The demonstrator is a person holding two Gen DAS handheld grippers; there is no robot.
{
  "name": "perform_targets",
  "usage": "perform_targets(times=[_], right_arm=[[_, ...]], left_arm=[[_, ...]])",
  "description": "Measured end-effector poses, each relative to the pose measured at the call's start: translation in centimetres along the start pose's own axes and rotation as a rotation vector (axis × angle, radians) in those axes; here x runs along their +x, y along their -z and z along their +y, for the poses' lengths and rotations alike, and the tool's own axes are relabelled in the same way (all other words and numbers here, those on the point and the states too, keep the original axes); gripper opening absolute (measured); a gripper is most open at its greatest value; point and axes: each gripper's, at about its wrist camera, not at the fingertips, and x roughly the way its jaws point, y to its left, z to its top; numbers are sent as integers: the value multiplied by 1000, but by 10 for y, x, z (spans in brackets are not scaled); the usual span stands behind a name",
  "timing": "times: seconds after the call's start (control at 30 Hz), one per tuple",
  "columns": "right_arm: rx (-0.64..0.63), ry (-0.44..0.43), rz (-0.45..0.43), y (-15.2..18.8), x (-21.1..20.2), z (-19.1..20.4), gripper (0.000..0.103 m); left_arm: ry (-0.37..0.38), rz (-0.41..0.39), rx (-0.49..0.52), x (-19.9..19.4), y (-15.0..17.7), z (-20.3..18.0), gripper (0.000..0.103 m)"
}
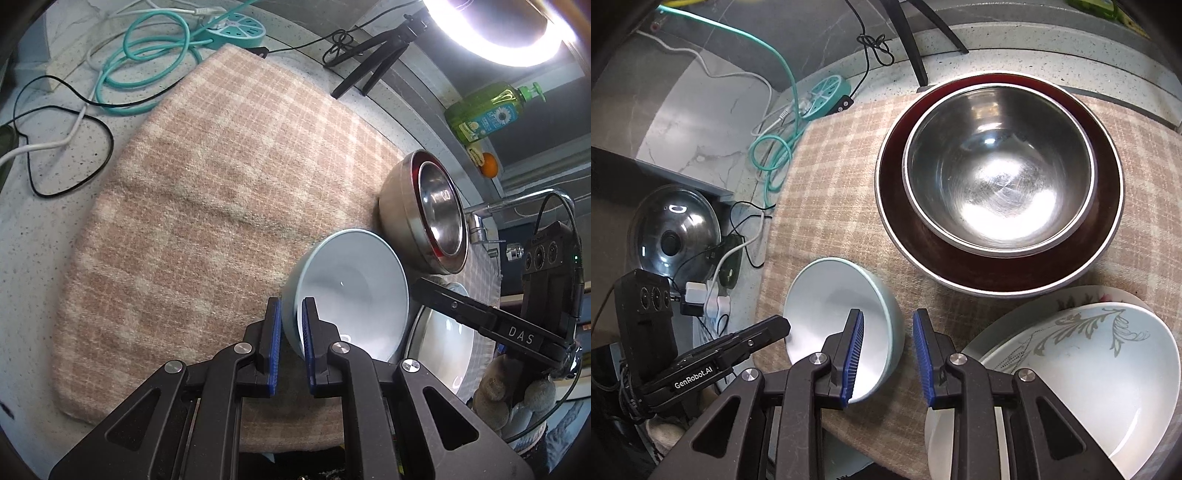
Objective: Organize plates and bowls
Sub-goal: 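Move both tools to the pale blue bowl and close on its rim, then lift and carry the pale blue bowl with both tools toward the nested pans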
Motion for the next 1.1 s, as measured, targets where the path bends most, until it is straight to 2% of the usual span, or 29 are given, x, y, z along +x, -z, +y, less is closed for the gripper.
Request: perform_targets(times=[0.27,0.63,1.1], right_arm=[[-1,16,8,-3,6,-2,20],[1,9,29,-1,11,-3,8],[-13,23,19,2,12,0,7]], left_arm=[[-5,3,2,4,-1,1,10],[-9,6,4,10,1,-1,8],[-26,-7,14,10,2,-4,8]])
